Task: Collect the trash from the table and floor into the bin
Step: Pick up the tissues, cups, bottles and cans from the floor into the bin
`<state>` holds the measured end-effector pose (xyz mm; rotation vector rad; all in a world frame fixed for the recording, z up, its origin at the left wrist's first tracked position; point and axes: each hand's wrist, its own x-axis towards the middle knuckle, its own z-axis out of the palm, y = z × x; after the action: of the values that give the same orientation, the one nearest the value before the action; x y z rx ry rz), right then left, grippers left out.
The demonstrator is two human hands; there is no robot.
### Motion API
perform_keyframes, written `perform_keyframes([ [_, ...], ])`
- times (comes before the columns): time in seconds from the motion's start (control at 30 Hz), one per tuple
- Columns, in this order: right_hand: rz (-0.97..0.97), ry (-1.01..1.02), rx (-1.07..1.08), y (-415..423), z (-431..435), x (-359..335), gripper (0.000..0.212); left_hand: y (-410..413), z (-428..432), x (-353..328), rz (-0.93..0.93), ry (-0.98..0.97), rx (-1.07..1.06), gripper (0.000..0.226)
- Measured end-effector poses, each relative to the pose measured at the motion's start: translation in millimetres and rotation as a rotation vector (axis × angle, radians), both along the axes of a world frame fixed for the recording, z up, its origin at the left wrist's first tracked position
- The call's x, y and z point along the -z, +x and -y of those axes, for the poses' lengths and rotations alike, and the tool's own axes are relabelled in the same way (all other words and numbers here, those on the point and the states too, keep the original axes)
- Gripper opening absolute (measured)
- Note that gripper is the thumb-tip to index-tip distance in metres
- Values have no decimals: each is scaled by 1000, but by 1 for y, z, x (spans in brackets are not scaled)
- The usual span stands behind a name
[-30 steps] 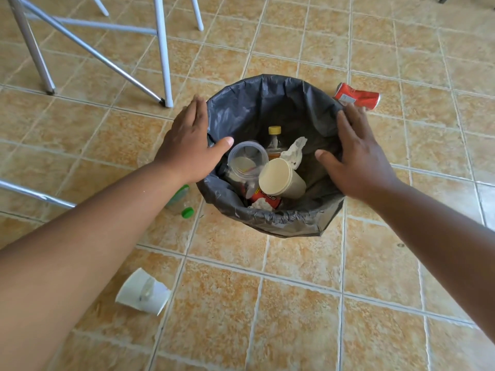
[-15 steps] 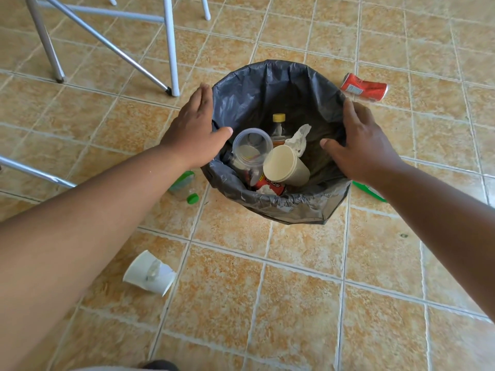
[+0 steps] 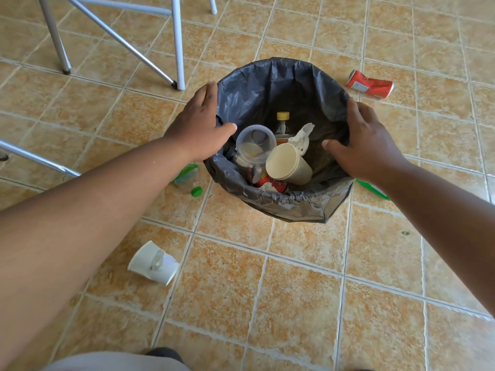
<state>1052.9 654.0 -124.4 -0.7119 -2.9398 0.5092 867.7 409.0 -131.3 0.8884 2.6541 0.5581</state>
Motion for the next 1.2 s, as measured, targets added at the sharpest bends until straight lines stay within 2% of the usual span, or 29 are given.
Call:
perform_keyframes([
  [0.1, -7, 1, -2, 0, 1, 0, 87, -1, 7, -2, 17, 124, -4, 76],
  [0.23, -26, 7, -3, -1, 2, 1, 85, -25, 35, -11, -147, 364, -122, 61],
  [0.27, -28, 8, -5, 0, 2, 1, 84, -32, 46, -7, -142, 417, -169, 55],
  [0.33, -32, 9, -6, 1, 2, 1, 85, -36, 68, 9, -10, 460, -243, 44],
  [0.4, -32, 8, -7, 1, 3, 3, 84, -29, 93, 38, 129, 338, -222, 32],
  [0.47, -38, 13, -4, 2, 3, 2, 83, -18, 119, 68, 203, 31, -55, 14],
  [0.53, -43, 22, -7, 1, 3, 2, 83, -5, 142, 94, 285, -339, 164, 14],
  [0.57, -44, 25, -9, 1, 3, 3, 82, 3, 151, 104, 321, -497, 267, 24],
  [0.6, -46, 28, -9, 1, 3, 3, 82, 10, 159, 112, 331, -632, 374, 45],
  [0.67, -53, 30, -6, 1, 3, 3, 82, 21, 169, 122, 317, -827, 548, 84],
  [0.7, -56, 31, -5, 0, 2, 3, 81, 24, 173, 125, 306, -887, 601, 93],
  [0.77, -61, 35, -4, 0, 3, 3, 81, 27, 179, 128, 285, -959, 675, 96],
  [0.83, -59, 45, -3, -1, 3, 4, 81, 28, 182, 132, 262, -994, 719, 88],
  [0.93, -49, 49, -3, -1, 2, 5, 81, 27, 180, 136, 279, -992, 723, 73],
  [1.0, -44, 49, -3, -1, 2, 4, 81, 21, 177, 134, 337, -940, 623, 69],
  [1.07, -42, 54, -2, -1, 2, 4, 81, 8, 173, 126, 360, -830, 483, 64],
  [1.2, -35, 55, -1, -1, 4, 2, 82, -33, 162, 92, 259, -480, 127, 54],
])
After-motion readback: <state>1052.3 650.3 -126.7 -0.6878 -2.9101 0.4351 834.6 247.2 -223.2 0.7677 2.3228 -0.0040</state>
